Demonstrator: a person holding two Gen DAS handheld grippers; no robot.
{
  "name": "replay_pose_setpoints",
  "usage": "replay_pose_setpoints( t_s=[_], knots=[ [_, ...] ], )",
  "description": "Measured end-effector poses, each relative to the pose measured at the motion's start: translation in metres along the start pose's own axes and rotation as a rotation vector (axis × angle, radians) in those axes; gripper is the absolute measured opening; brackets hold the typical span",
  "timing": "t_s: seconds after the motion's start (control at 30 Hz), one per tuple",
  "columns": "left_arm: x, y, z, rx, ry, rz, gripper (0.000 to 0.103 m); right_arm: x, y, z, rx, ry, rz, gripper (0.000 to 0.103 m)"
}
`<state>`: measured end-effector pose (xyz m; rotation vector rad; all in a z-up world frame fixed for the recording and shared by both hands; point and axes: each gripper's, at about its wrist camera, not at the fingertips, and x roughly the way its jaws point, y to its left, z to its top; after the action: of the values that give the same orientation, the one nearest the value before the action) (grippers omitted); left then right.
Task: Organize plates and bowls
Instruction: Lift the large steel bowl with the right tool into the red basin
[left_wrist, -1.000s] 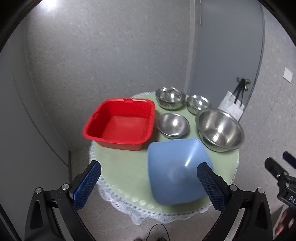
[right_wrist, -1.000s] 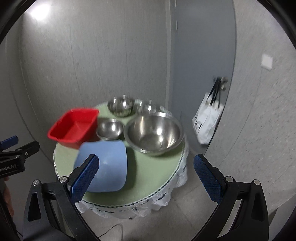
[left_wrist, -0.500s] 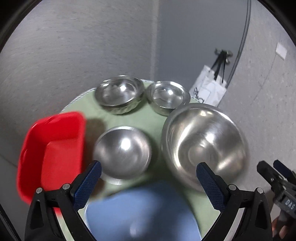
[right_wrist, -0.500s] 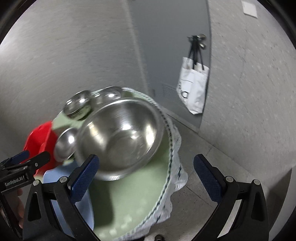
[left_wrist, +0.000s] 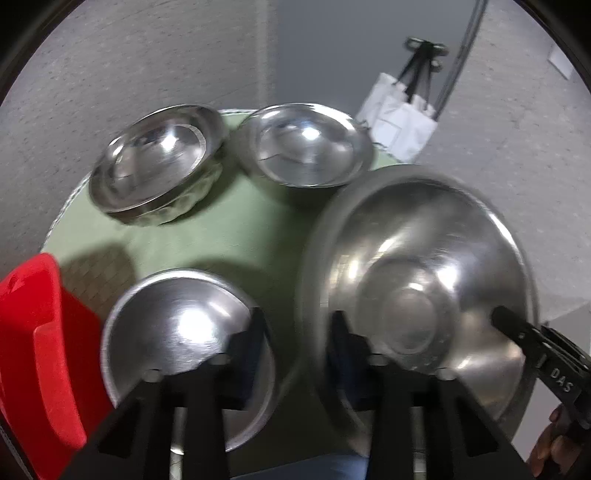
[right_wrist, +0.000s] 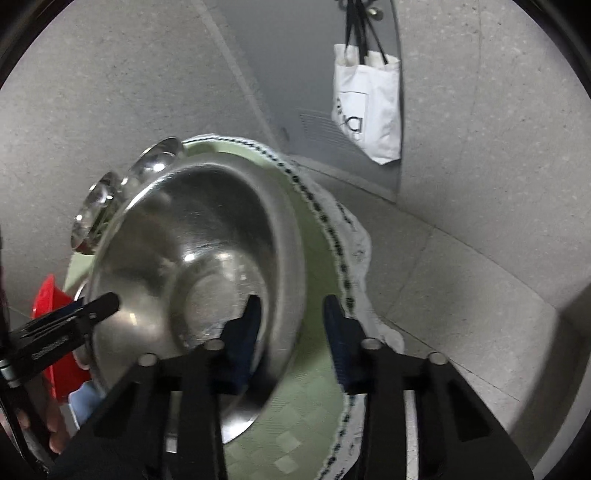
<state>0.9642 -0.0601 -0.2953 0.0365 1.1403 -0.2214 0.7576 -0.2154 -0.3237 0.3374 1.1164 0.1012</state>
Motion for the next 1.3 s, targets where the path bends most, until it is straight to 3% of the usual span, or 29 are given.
replay_pose_setpoints(
  t_s=[0.23, 0.4, 0.57, 0.83, 1.07, 1.3],
  knots=[
    [-0.006, 0.004, -0.013, -0.038, -0.044, 0.008, 0.014, -0.015, 0.011, -0.002, -0.051, -0.027, 0.046, 0.019],
    [-0.054, 0.007, -0.035, -0.094, -0.131, 0.010, 0.014, -0.041, 0.026, -0.004, -0.118, -0.074, 0.073, 0.019],
    [-0.101, 0.038, -0.068, -0.164, -0.223, 0.042, 0.014, -0.074, 0.068, -0.005, -0.218, -0.117, 0.141, 0.019],
    [-0.144, 0.154, -0.120, -0.299, -0.312, 0.148, 0.014, -0.085, 0.182, -0.019, -0.375, -0.118, 0.250, 0.020],
    [-0.140, 0.257, -0.162, -0.349, -0.263, 0.197, 0.014, -0.044, 0.278, -0.052, -0.399, -0.015, 0.331, 0.020],
    [-0.103, 0.315, -0.179, -0.348, -0.175, 0.206, 0.014, 0.000, 0.327, -0.083, -0.389, 0.076, 0.296, 0.022]
  ],
)
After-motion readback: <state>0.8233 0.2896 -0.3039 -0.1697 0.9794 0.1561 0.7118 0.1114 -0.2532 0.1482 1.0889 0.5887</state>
